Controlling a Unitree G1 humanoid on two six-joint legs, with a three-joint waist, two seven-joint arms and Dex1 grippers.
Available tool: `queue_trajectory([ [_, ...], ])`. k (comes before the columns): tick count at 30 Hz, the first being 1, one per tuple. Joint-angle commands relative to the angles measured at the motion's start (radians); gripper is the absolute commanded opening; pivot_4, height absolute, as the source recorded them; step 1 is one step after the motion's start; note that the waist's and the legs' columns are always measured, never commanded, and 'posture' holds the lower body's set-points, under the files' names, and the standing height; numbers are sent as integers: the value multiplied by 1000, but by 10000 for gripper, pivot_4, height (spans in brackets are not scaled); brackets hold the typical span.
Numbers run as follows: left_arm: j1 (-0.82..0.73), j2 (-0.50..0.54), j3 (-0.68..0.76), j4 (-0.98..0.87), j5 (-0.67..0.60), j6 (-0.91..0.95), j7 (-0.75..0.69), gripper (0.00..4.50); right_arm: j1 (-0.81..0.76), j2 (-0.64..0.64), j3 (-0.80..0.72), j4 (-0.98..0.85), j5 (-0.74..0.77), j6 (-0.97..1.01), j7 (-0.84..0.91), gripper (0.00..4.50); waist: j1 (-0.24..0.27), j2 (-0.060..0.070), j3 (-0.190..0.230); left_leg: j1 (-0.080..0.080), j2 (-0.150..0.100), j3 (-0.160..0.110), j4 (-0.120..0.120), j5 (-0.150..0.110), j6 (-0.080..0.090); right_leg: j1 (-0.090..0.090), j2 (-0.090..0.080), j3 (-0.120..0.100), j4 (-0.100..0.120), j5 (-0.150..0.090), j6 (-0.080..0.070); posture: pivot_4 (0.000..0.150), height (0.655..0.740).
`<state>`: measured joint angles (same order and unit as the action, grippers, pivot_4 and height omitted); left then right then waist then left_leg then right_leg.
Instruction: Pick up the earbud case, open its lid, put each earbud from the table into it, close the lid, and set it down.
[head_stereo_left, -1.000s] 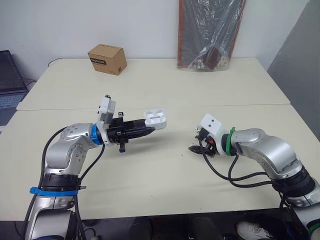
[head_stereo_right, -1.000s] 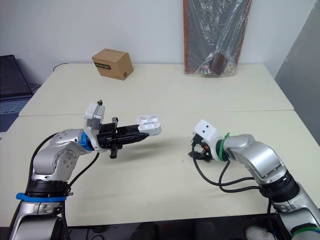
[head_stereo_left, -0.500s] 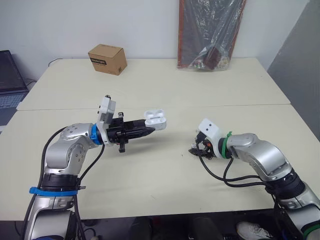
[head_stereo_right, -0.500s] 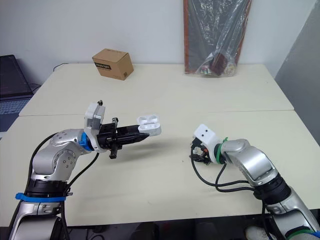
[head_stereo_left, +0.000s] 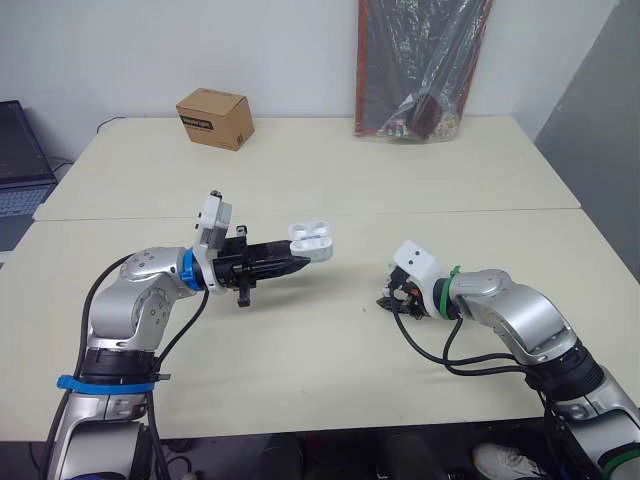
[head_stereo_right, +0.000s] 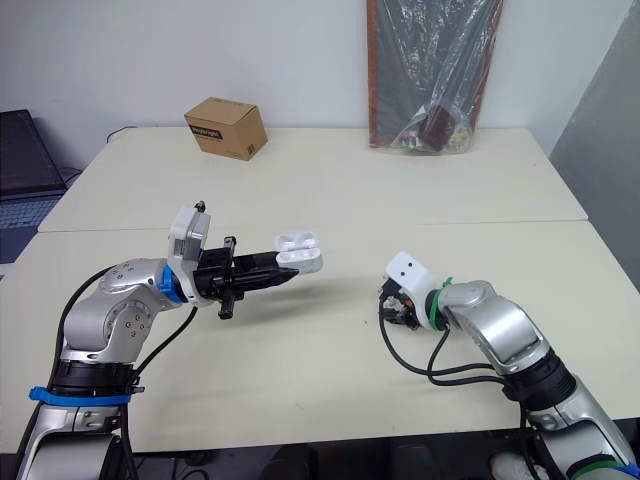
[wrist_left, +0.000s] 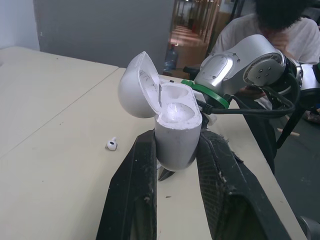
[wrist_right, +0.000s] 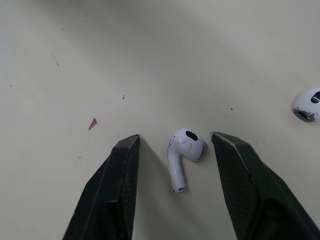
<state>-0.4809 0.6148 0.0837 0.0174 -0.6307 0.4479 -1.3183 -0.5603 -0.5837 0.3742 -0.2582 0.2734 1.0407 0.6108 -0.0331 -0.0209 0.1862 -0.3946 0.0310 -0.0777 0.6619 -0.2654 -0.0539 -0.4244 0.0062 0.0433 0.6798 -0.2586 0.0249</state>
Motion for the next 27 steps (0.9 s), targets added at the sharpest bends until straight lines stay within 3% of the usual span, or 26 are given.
queue_trajectory([
  [1,2,9,12,-29,-9,-13,1,8186,2,-12,-17,-14,-11,-11,10,24918,0,0,0,0,0,0,0,0,0,0,0,0,0,0,0,1500,7400],
  [4,4,7,11,-28,-8,-15,1,8186,2,-11,-19,-13,-11,-12,9,19030,0,0,0,0,0,0,0,0,0,0,0,0,0,0,0,1500,7400],
  [8,6,7,11,-25,-7,-16,1,8186,1,-12,-20,-12,-15,-10,12,4889,0,0,0,0,0,0,0,0,0,0,0,0,0,0,0,1500,7400],
  [9,6,7,12,-24,-6,-17,0,8186,0,-13,-18,-11,-16,-10,14,3894,0,0,0,0,0,0,0,0,0,0,0,0,0,0,0,1500,7400],
  [14,6,7,11,-19,-3,-21,0,8186,-11,-41,5,-19,-29,-18,48,3894,0,0,0,0,0,0,0,0,0,0,0,0,0,0,0,1500,7400],
  [22,2,4,7,-6,3,-32,-6,8186,-8,-294,136,-202,-10,-143,373,3894,1,0,0,0,0,0,0,0,0,1,0,0,-1,-1,2,1500,7400],
  [27,12,0,6,-11,2,-40,-2,8186,7,-317,161,-208,-32,-178,427,3894,0,0,0,1,0,0,0,0,0,1,0,0,-1,-3,4,1500,7400],
])
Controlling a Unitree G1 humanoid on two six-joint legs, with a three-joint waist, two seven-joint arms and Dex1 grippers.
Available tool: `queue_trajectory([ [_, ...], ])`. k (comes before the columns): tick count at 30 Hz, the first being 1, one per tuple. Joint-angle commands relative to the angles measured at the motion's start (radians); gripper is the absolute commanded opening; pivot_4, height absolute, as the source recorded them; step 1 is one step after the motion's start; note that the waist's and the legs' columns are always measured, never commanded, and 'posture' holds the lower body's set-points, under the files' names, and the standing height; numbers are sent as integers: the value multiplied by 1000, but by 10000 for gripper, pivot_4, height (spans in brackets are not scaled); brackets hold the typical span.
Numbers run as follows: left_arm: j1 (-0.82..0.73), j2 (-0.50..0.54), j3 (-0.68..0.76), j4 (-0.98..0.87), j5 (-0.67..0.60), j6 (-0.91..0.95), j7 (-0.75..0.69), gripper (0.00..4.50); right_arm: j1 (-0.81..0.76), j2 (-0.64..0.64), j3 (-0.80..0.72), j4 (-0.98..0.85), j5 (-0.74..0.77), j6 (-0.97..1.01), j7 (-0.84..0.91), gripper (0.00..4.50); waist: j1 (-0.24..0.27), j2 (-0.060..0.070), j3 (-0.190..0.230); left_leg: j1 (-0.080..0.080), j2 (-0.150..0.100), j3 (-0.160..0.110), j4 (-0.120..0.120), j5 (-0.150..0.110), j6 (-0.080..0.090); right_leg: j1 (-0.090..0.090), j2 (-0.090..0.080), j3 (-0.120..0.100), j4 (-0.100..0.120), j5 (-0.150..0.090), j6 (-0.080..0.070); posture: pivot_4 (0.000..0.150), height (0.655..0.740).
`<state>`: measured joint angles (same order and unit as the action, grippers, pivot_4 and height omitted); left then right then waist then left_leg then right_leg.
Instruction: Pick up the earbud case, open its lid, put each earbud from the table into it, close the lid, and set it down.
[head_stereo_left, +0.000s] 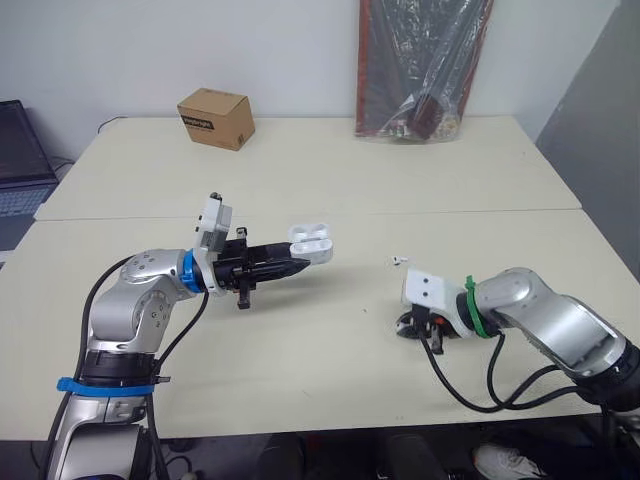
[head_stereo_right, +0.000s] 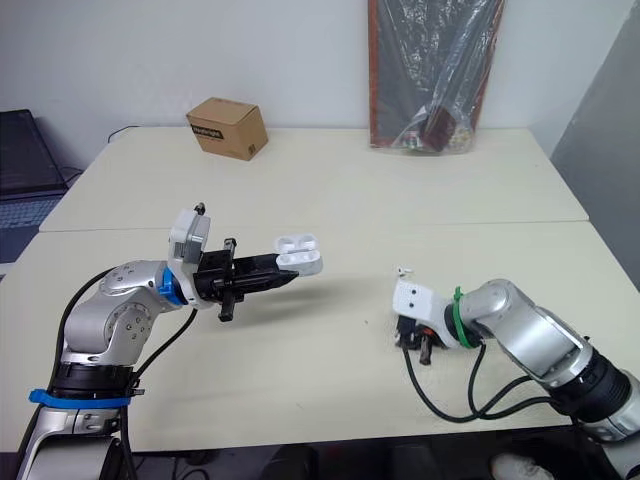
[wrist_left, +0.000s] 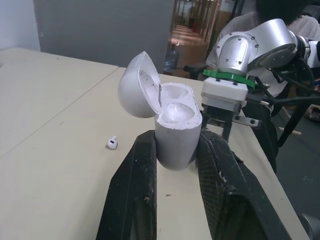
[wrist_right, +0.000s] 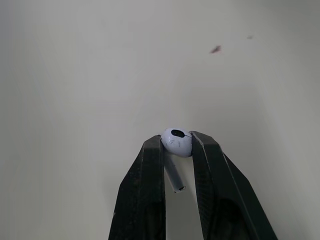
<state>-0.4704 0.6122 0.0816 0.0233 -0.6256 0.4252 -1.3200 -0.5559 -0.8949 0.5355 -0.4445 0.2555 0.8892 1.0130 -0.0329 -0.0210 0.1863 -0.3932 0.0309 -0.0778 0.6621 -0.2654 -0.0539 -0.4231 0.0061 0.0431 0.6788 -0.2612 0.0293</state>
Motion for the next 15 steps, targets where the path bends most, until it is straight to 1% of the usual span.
queue_trajectory([
  [1,5,3,9,-20,-4,-17,0,8186,2,-3,2,-16,-20,-27,26,3894,0,0,0,0,0,0,0,0,0,0,0,0,0,0,0,1500,7400],
  [10,11,5,10,-21,-3,-21,1,8186,-2,17,7,14,-49,-24,33,3894,1,0,0,0,0,0,0,0,0,1,0,0,0,0,0,1500,7400],
  [11,11,5,9,-21,-3,-22,1,8186,-2,17,7,13,-49,-24,35,11121,1,0,0,0,0,0,0,0,0,1,0,0,0,0,0,1500,7400],
  [12,10,5,9,-22,-3,-21,1,8186,-3,16,8,10,-55,-26,36,13509,1,0,0,0,0,0,0,0,0,1,0,0,0,0,0,1500,7400],
  [15,8,5,7,-20,-4,-20,0,8186,-17,5,21,-1,-76,-18,43,23983,1,0,0,1,0,0,0,0,0,1,0,0,0,0,0,1500,7400],
])
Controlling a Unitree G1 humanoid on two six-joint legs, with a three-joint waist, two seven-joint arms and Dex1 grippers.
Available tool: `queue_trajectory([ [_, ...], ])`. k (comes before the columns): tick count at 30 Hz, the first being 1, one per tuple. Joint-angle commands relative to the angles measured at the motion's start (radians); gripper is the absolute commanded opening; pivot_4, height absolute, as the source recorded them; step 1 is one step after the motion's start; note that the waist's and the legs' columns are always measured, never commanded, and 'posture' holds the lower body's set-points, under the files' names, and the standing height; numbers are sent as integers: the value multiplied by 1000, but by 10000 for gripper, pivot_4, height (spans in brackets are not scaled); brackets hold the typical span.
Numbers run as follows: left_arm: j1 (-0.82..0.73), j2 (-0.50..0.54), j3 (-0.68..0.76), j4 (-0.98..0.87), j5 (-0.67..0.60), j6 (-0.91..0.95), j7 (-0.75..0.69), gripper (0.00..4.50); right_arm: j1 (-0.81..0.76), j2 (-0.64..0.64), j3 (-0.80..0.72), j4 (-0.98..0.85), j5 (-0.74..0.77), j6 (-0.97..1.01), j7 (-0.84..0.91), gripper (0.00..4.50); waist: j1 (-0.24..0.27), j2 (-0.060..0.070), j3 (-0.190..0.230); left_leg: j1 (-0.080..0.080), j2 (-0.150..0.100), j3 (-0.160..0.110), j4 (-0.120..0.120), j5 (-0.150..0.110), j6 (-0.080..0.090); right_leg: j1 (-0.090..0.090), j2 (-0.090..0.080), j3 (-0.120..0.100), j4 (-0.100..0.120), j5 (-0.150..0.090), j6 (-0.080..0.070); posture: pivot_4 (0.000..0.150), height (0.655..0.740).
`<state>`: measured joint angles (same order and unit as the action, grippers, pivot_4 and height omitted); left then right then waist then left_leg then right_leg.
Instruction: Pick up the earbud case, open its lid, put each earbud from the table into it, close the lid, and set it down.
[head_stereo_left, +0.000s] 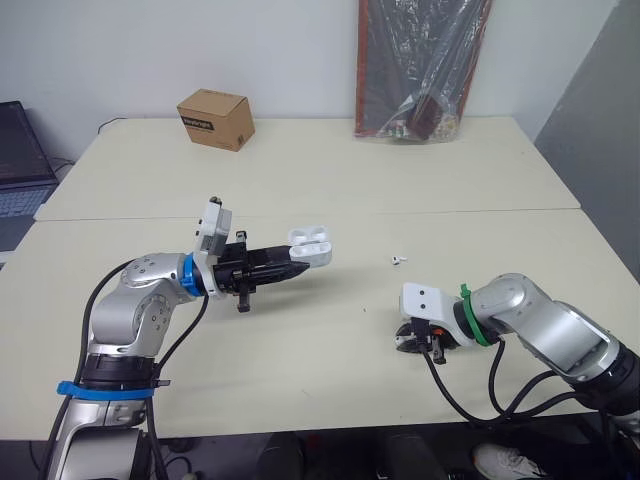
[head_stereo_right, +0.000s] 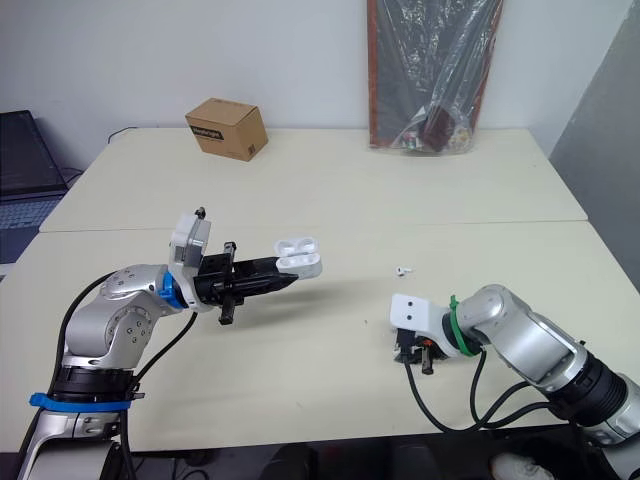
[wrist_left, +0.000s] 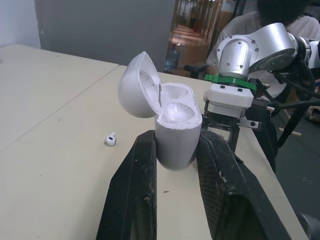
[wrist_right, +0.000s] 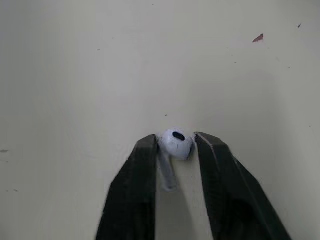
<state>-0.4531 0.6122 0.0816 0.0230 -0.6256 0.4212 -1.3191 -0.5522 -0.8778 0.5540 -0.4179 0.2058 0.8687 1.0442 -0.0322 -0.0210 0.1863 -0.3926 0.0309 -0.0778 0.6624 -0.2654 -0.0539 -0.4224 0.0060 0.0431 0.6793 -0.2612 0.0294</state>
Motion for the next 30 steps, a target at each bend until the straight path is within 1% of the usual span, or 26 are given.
queue_trajectory([
  [1,-10,5,7,-19,-3,-17,-2,8186,-30,-18,4,-38,-24,23,20,27327,0,0,0,0,0,0,0,0,0,0,0,0,0,0,0,1500,7400],
  [3,-12,5,6,-16,-2,-18,-3,8186,-67,-33,20,-65,-26,83,33,27327,0,0,0,0,0,0,0,0,0,0,0,0,0,0,0,1500,7400],
  [6,-14,4,4,-13,0,-19,-3,8186,-174,-29,60,-112,-15,246,40,27327,-1,0,0,1,0,0,0,0,0,0,0,0,1,0,0,1500,7400],
  [10,-18,0,0,-11,1,-20,0,8186,-346,44,141,-129,41,548,11,27327,-2,0,0,1,0,-1,0,0,0,0,0,-1,1,0,0,1500,7400],
  [14,-21,-3,-4,-17,-2,-16,6,8186,-425,106,183,-145,95,680,-40,27327,0,0,0,0,0,-1,-1,0,0,0,0,-1,1,2,-4,1500,7400],
  [18,-23,0,-7,-24,-5,-6,7,8186,-472,109,239,-145,132,740,-94,27327,1,1,0,-1,-1,-1,0,0,0,0,-1,-1,0,2,-4,1500,7400],
  [23,-24,2,-10,-31,-7,4,5,8186,-509,104,309,-134,146,746,-190,27327,-1,1,0,0,-1,-1,0,0,0,-1,-1,-1,0,2,-3,1500,7400],
  [30,-24,7,-15,-43,-9,27,0,8186,-500,120,318,-120,215,746,-291,27327,-2,1,0,0,0,-1,-1,0,0,-1,-1,-1,0,2,-3,1500,7400],
])
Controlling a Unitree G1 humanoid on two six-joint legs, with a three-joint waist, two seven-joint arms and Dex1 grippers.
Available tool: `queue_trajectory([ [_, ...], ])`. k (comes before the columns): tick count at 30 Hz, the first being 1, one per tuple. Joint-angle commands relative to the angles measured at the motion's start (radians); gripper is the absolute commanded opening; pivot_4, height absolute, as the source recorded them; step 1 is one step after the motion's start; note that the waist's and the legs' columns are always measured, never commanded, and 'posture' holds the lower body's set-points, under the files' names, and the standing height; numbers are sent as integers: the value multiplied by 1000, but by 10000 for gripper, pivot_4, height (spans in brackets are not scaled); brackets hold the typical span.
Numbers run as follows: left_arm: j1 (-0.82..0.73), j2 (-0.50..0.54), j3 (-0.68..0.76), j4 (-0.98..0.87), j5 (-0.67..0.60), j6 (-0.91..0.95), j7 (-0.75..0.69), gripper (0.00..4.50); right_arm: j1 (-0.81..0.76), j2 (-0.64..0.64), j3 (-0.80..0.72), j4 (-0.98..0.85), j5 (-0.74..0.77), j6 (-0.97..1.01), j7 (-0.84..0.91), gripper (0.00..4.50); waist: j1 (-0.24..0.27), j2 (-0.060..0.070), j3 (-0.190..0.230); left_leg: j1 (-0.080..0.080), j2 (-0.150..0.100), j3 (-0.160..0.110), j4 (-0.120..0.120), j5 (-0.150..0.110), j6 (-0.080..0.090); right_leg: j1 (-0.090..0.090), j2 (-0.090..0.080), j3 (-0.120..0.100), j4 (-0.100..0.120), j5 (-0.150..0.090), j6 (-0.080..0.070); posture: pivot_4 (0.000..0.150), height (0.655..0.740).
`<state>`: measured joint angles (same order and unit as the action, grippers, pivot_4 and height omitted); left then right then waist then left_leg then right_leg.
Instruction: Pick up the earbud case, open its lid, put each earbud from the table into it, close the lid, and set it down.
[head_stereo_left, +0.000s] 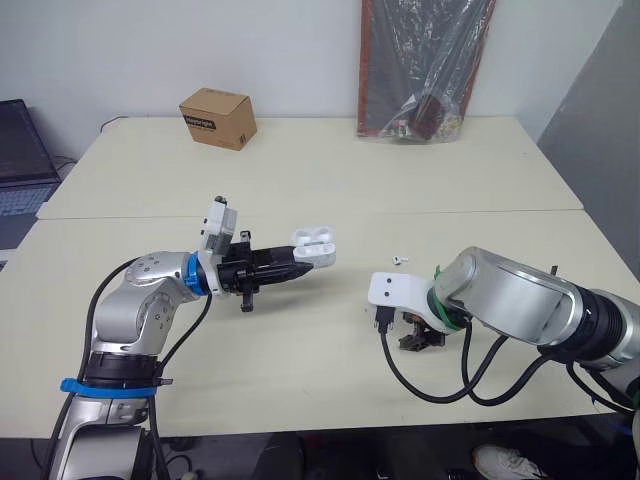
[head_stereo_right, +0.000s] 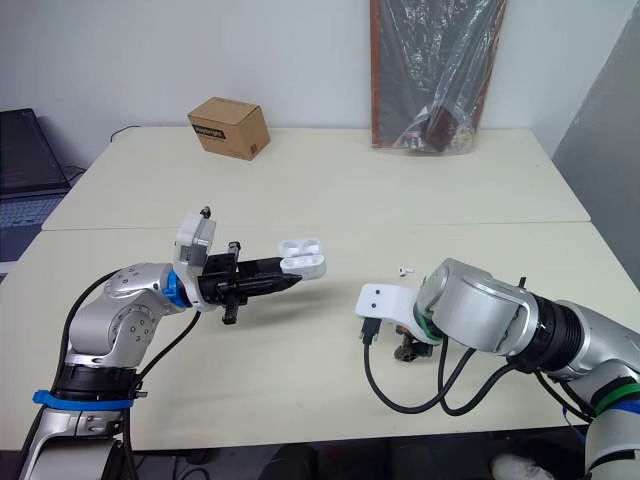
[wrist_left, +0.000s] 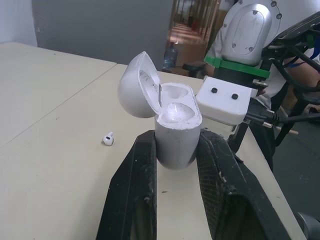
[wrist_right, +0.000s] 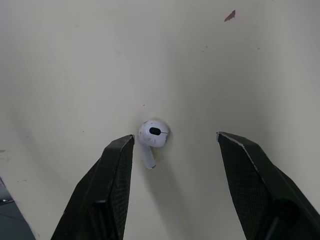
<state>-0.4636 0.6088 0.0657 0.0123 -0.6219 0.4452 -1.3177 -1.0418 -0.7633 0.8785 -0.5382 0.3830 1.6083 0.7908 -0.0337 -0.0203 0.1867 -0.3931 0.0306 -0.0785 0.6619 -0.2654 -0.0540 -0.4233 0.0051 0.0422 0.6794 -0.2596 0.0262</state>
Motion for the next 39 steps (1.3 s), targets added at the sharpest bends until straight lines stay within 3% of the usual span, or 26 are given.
queue_trajectory([
  [1,-14,10,1,-34,-12,6,0,8186,-9,5,-8,1,49,6,-48,27327,0,0,0,0,0,0,0,0,0,0,0,0,0,0,0,1500,7400],
  [13,-21,34,5,-44,-18,40,-10,8186,16,37,-45,46,226,6,-213,27327,0,0,0,0,0,0,0,0,0,0,0,0,0,0,0,1500,7400],
  [31,-43,36,-12,-17,-8,39,-19,8186,-3,-10,-50,50,467,6,-433,27327,0,0,0,0,0,0,0,0,0,0,0,0,0,-2,3,1500,7400],
  [34,-42,34,-13,-15,-8,34,-17,8186,-10,-16,-48,53,498,6,-464,21233,0,0,0,0,0,0,0,0,0,0,0,0,0,-2,3,1500,7400],
  [36,-40,33,-12,-14,-8,32,-17,8186,-15,-18,-46,55,519,6,-482,14673,0,0,0,0,0,0,0,0,0,0,0,0,0,-2,3,1500,7400],
  [39,-39,33,-12,-13,-7,29,-16,8186,-23,-13,-43,64,542,6,-504,14673,0,0,0,0,0,0,-1,0,0,0,0,0,0,-2,3,1500,7400],
])
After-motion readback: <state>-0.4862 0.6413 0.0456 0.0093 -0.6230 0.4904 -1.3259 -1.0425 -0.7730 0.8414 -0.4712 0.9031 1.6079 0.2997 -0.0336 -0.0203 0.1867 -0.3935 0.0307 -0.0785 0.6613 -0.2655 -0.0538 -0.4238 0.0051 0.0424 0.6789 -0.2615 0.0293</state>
